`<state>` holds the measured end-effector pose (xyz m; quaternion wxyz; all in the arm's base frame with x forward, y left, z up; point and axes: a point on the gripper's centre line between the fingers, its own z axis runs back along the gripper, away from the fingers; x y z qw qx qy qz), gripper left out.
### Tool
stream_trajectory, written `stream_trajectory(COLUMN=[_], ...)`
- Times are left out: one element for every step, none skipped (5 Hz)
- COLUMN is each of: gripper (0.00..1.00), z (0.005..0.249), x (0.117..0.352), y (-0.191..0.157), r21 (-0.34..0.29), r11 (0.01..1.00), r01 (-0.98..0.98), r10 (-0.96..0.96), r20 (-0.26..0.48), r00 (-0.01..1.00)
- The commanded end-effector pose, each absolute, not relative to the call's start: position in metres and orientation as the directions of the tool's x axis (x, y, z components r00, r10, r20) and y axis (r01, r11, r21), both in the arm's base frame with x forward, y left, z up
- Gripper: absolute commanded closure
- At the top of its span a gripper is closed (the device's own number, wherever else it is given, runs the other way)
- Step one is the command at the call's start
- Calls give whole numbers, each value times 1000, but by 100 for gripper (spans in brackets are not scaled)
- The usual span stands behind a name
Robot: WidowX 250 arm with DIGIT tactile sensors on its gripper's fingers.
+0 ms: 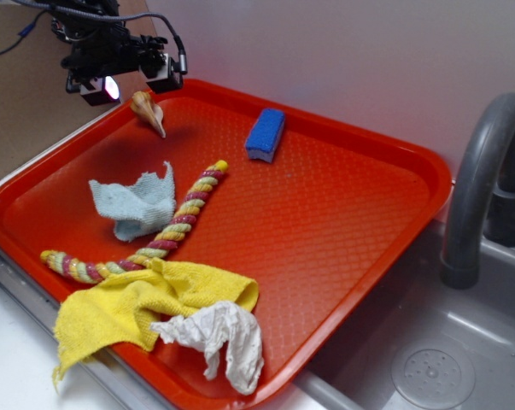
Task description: Grab the shell.
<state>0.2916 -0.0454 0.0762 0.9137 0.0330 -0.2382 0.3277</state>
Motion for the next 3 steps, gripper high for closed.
stream_trajectory(gripper=[0,0,86], z=[66,54,49], x=[318,329,332], y=[-20,-39,-50], r21=[-115,-98,-78], r11=[732,767,783], r01=[-671,-634,-617], r10=[639,606,584], r20=[456,436,436], r00=[619,665,685])
